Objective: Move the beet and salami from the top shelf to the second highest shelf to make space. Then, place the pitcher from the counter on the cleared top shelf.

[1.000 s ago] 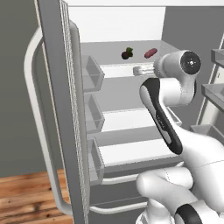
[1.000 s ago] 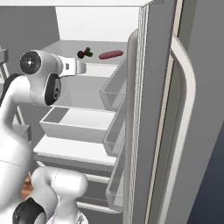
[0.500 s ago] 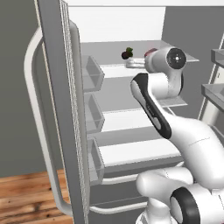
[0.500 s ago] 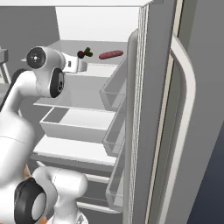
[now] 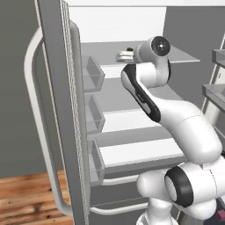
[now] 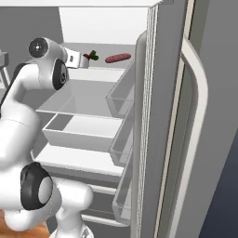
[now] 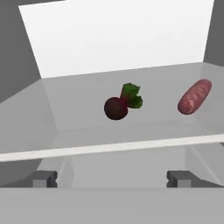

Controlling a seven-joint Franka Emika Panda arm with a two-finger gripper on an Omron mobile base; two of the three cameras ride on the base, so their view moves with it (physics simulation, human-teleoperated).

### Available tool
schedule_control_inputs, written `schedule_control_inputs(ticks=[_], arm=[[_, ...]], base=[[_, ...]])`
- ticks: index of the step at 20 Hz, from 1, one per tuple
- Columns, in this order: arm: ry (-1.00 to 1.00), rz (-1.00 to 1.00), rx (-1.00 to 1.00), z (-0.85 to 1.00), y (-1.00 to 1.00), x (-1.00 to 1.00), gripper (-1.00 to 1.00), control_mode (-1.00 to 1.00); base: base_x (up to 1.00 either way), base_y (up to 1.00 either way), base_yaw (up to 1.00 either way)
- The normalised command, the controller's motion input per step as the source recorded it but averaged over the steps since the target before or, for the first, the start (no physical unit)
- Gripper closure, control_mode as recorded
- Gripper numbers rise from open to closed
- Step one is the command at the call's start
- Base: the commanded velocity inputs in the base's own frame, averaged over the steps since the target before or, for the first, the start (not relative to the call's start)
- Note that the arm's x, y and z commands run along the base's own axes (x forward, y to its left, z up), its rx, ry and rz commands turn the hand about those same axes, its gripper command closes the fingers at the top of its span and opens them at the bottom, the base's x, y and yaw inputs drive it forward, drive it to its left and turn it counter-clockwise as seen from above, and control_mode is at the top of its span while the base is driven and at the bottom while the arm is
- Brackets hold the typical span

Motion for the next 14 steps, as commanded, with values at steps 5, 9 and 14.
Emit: schedule_control_inputs(ticks=[5, 9, 14], arm=[[0.13, 0.0, -0.01, 0.06, 0.01, 0.41, -1.0, -1.0], [0.03, 0.0, -0.01, 0.0, 0.0, 0.33, -1.0, -1.0], [0.0, 0.0, 0.0, -0.04, 0.0, 0.38, -1.0, -1.0]], base=[[0.0, 0.0, 0.0], [0.0, 0.0, 0.0], [0.0, 0.0, 0.0]])
